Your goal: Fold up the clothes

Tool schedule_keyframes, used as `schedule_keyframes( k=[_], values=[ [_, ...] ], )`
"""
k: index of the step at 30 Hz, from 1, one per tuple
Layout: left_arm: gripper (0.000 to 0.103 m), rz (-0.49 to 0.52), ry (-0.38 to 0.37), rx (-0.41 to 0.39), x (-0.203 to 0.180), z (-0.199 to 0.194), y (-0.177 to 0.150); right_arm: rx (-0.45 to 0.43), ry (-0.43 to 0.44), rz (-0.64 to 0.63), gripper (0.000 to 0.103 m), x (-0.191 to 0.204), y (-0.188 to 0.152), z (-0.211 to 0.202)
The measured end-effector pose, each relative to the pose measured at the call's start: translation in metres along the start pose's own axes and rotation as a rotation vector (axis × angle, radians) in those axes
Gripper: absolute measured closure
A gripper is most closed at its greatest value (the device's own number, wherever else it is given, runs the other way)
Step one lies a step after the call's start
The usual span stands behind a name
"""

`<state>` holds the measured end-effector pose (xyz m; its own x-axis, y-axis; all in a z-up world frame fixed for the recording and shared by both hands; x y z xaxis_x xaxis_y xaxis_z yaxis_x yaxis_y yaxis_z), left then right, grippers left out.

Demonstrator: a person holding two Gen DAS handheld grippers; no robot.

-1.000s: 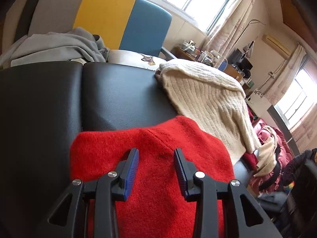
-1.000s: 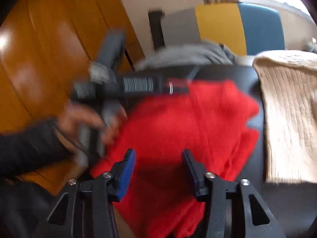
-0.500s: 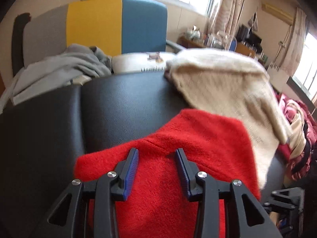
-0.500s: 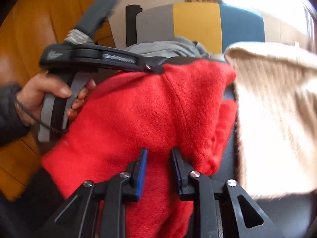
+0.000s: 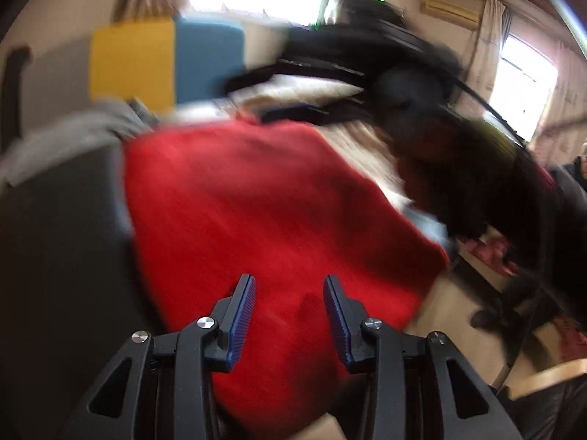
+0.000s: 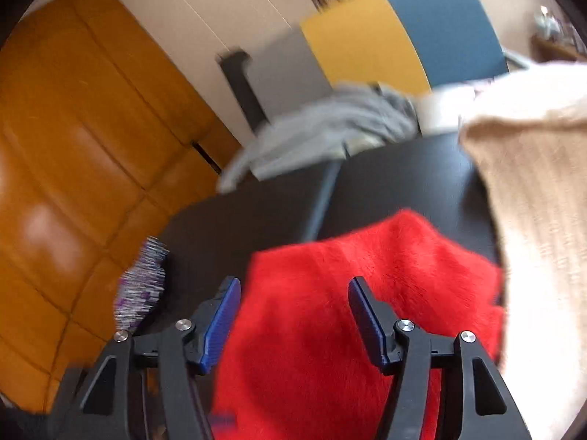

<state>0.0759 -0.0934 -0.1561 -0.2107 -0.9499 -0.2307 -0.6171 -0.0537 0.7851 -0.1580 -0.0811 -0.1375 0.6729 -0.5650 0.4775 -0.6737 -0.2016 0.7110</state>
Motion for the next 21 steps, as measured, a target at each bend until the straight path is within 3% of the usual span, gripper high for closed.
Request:
schedule_keyframes(
  k=[1,3,13,14,16,21],
  values=[
    [0.063,0.001,0.000,0.003,-0.002,0.003,-0.005,0.020,-0.069,-0.041,0.042,-0.009,-0.007,0.018],
    [0.062,0.020,0.024,-0.030,-0.004,0.005,-0.009,0.009,-0.129,-0.102,0.039,-0.025,-0.019,0.038],
    [0.062,-0.003,0.025,-0.064,-0.001,0.001,0.006,-0.043,-0.072,-0.033,0.033,-0.041,-0.004,0.051],
    [0.062,-0.042,0.011,-0.079,0.003,-0.005,0.010,-0.047,-0.067,-0.027,0.033,-0.043,-0.005,0.049],
    [0.062,-0.111,0.000,-0.140,0.013,-0.025,0.021,-0.056,-0.057,-0.007,0.033,-0.052,-0.010,0.038],
    [0.062,-0.020,0.086,-0.225,0.040,-0.039,0.077,-0.054,-0.023,0.014,0.027,-0.047,-0.008,0.020]
  ],
)
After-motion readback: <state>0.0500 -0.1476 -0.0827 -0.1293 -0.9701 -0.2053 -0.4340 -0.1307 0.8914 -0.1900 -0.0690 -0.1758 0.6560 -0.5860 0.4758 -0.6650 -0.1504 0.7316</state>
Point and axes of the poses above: each gripper's, at about its wrist camera, not at the fingertips, and z roughly the way its jaws point, x to its left, y to its top, the point moved 6 cm from there along z, roughly the way its jaws point, and after that the axes turned 10 degrees about -x, right-handed, at the moved point
